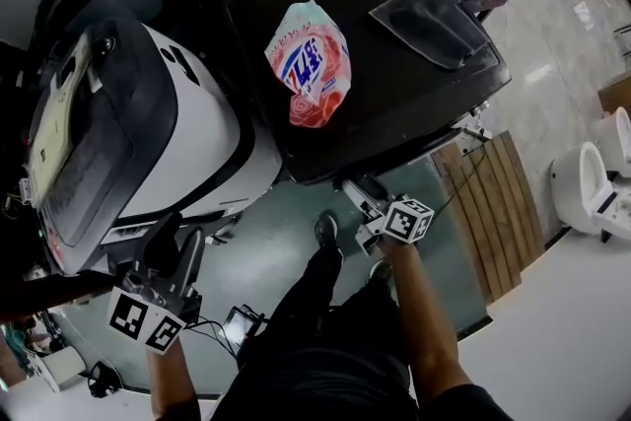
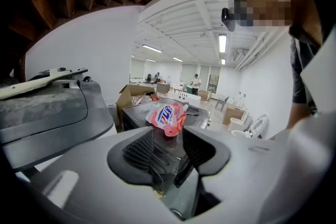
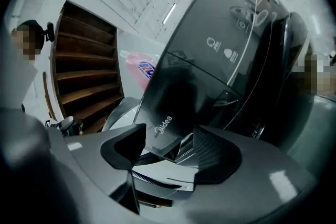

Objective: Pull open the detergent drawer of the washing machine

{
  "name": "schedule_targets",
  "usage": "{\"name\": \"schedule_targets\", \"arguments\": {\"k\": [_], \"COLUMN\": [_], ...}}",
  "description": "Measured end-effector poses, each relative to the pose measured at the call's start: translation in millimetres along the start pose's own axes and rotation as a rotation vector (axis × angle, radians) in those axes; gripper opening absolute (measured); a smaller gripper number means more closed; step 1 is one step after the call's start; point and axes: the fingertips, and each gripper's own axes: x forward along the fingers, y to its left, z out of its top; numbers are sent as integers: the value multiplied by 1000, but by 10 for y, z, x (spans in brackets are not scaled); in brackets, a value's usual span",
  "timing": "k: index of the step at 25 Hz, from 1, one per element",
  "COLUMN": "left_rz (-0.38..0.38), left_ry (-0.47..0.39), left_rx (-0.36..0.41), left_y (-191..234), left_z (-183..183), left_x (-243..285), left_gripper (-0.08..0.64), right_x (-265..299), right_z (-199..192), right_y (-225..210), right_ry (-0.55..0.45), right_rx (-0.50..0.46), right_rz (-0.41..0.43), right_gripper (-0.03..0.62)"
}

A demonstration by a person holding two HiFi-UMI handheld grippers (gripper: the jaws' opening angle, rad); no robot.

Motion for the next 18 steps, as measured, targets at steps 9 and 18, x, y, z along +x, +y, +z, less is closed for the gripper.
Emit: {"name": "schedule_targets", "arguments": {"k": [9,18], "left_rz": [10,6], "left_ry": [55,109], "left_rx": [-10,-13], "left_y": [142,201], "left_z": [-147,-297], "left_x": [49,119], "left_gripper": [179,179], "right_x": [228,291], "right_z": [-27,127], "right_y": [-76,1], "right_ry": [-47,-147], "right_rx": [46,199], "right_rz": [114,414], "right_gripper": [273,296]}}
